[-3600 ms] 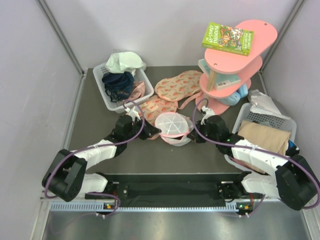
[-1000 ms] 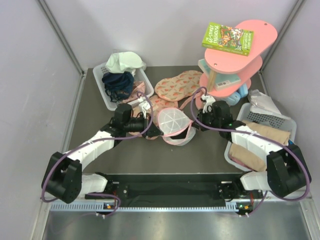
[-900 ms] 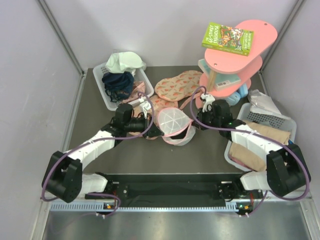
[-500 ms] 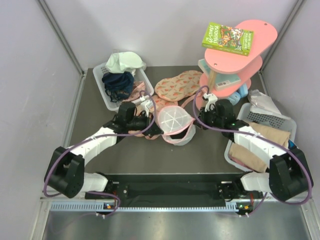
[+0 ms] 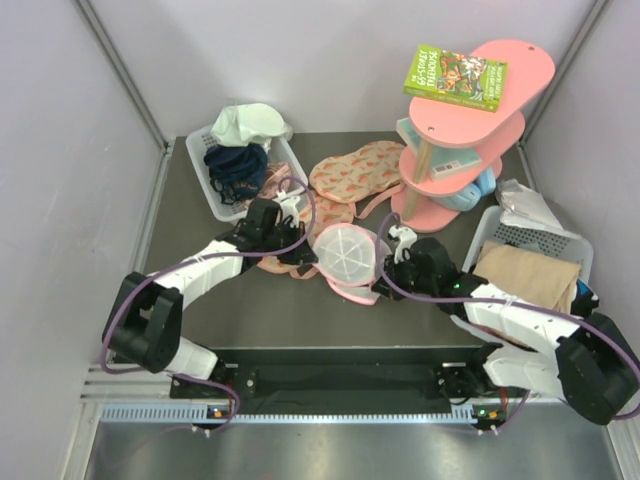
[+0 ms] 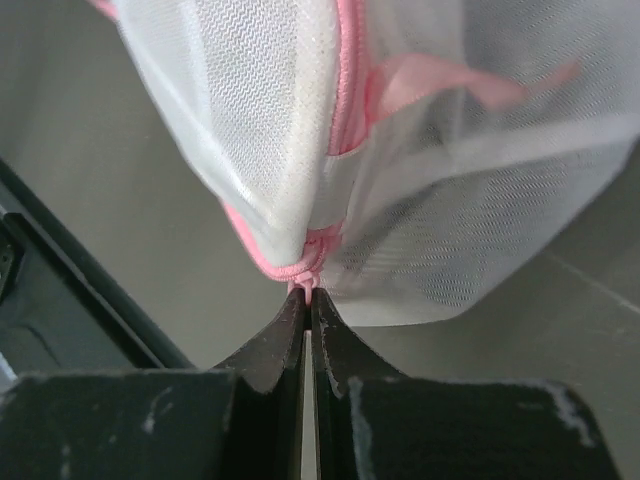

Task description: Unzip the laundry bag and remove the bra

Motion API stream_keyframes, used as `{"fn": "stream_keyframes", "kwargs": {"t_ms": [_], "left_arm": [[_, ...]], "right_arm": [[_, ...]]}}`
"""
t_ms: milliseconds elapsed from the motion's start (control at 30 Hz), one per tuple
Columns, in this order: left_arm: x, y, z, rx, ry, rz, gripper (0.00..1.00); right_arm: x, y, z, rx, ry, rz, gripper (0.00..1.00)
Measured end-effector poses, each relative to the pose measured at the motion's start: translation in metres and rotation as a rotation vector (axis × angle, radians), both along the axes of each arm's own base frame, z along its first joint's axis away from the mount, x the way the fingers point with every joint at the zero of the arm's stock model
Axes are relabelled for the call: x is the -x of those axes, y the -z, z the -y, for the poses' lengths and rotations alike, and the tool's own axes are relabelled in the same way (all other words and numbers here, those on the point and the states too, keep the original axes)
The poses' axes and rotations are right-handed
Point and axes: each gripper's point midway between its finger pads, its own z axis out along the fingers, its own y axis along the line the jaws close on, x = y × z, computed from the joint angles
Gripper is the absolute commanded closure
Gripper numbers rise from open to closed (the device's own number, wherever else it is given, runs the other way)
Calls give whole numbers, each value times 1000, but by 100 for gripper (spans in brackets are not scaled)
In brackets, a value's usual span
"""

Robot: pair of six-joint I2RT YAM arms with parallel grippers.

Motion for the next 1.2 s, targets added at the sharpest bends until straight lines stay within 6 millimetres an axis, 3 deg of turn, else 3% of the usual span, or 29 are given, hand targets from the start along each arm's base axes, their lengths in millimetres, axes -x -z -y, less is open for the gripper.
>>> {"fn": "stream_keyframes", "kwargs": {"t_ms": [100, 233, 600, 1067, 1133, 1167, 1200], "left_arm": [[-4, 12, -10, -63, -53, -14, 100], [-5, 20, -20, -120, -93, -25, 100], [-2, 17, -29, -189, -57, 34, 100], [11, 20, -10, -248, 73, 105, 100], [11, 18, -8, -244, 74, 111, 100], [10, 17, -8, -242, 73, 113, 100], [9, 15, -7, -238, 70, 115, 100]], "right_arm": [[8, -5, -7, -15, -10, 7, 100], [4, -12, -4, -20, 28, 34, 100], [-9, -14, -1, 27, 63, 56, 100], [-46, -28, 22, 113, 106, 99, 100], [-48, -29, 24, 121, 103, 101, 92], [-48, -30, 25, 124, 101, 102, 76], [-48, -30, 26, 128, 100, 100, 67]]}}
